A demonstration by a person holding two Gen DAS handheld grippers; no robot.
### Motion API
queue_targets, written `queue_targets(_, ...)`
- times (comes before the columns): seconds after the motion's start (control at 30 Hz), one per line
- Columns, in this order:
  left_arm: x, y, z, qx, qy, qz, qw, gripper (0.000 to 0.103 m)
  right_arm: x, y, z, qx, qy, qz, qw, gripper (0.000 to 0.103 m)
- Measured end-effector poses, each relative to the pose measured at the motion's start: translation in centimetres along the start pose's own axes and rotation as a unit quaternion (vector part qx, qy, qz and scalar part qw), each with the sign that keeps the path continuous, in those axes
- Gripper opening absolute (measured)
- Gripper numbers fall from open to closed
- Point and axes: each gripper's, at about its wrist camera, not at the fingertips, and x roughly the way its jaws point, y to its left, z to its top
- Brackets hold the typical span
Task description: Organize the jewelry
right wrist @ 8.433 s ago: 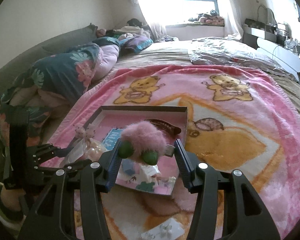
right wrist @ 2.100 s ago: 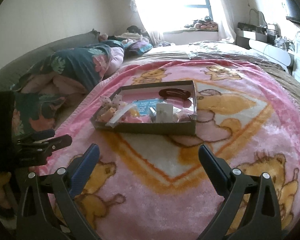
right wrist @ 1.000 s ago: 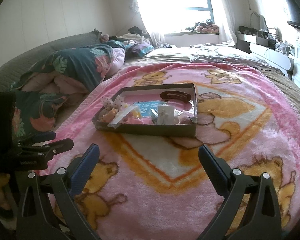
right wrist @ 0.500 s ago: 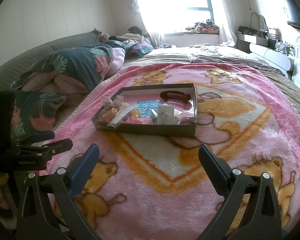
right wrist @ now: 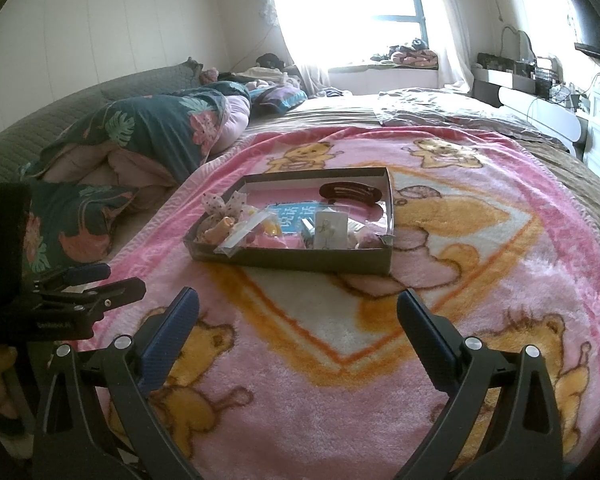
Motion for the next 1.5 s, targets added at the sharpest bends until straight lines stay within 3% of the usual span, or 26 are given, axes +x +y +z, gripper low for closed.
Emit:
queue_targets(1.17, -0.1, 0.5, 0.3, -0.005, 0.001, 0.007, 1.0000, 0.094, 0.3, 0.4, -0.5, 0.003, 0.009, 0.003, 1.000, 0.099)
queue_targets(1.5, -0.1, 1.1, 0.4, -0.024, 0.006, -0.006, 0.9997, 0.094, 0.3, 0.4, -0.5, 0.003, 0.010, 0.003, 1.000, 0.099)
